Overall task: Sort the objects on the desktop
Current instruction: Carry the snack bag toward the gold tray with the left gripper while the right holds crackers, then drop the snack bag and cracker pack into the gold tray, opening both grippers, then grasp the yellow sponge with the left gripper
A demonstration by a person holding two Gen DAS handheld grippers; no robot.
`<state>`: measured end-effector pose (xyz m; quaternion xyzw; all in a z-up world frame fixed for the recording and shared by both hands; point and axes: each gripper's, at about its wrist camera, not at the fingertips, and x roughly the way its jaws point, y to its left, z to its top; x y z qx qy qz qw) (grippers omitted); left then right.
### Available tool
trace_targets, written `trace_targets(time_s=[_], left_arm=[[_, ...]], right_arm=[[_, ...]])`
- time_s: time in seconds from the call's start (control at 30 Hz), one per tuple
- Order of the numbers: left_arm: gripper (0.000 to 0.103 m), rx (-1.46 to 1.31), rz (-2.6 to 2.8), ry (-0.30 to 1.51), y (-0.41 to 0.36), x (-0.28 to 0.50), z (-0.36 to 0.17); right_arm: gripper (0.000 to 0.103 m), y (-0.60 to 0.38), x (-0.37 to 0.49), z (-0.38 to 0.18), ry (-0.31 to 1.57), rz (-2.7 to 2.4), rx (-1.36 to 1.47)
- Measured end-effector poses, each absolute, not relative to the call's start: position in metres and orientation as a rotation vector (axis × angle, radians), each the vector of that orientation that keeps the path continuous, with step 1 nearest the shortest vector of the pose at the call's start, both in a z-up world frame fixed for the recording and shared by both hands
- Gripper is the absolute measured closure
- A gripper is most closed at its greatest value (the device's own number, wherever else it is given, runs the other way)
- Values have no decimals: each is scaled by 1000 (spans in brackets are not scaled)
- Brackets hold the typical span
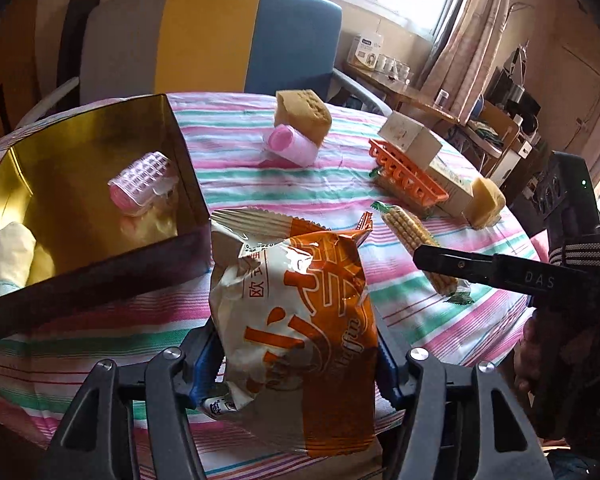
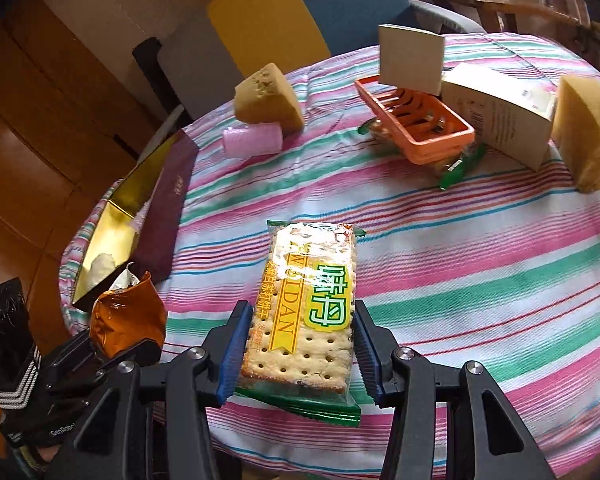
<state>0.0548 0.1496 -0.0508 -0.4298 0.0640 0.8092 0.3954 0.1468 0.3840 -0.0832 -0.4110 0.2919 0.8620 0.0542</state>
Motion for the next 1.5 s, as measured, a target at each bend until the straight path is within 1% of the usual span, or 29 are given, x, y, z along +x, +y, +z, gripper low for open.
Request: trace_targets(time_s=[0.2,0.43,0.57,0.7,0.77,0.8,0.87,0.93,0.97,1.1,1.23,1.37,1.43,1.5], left_arm=[[39,-1041,2167,59,114,25,-26],[39,-1063,2319,16,78,-31,-20],[39,-1079,2395,9,66,-71,-19],[38,-1131,2457,-42,57,-116,-21],[37,-1164,2477,-84,51,-134,-24],[34,-1172,2488,-93,48,-139,-25],[34,-1183,2504,-101,44,-146,-28],[30,-1177,2498,-97,43,-146,-31],[30,-1179,2499,-92,44,-145,-32],[30,-1180,2488,-87,48,-136,-34],[30,-1138,2437,-49,67,-111,-29],[30,-1103,2326,9,103,-82,-23],[30,-1085,2265,45,124,-70,-19],[30,-1071,2216,84,145,-58,-16]], right_arm=[[53,352,106,-51,798,2758,-1256],[53,301,42,-20,649,2922,-1294],[53,272,-4,-11,597,2979,-1303],[53,249,-54,-9,620,2995,-1325],[51,241,-76,-9,675,2997,-1328],[51,239,-84,-9,697,2996,-1330],[46,237,-94,-11,720,2991,-1331],[37,238,-91,-13,733,2993,-1334],[36,240,-87,-16,726,2992,-1335],[36,257,-66,-30,760,2938,-1348],[33,284,-31,-45,825,2876,-1330],[32,312,11,-58,829,2811,-1294],[30,328,34,-65,838,2767,-1278],[29,343,55,-72,813,2715,-1266]])
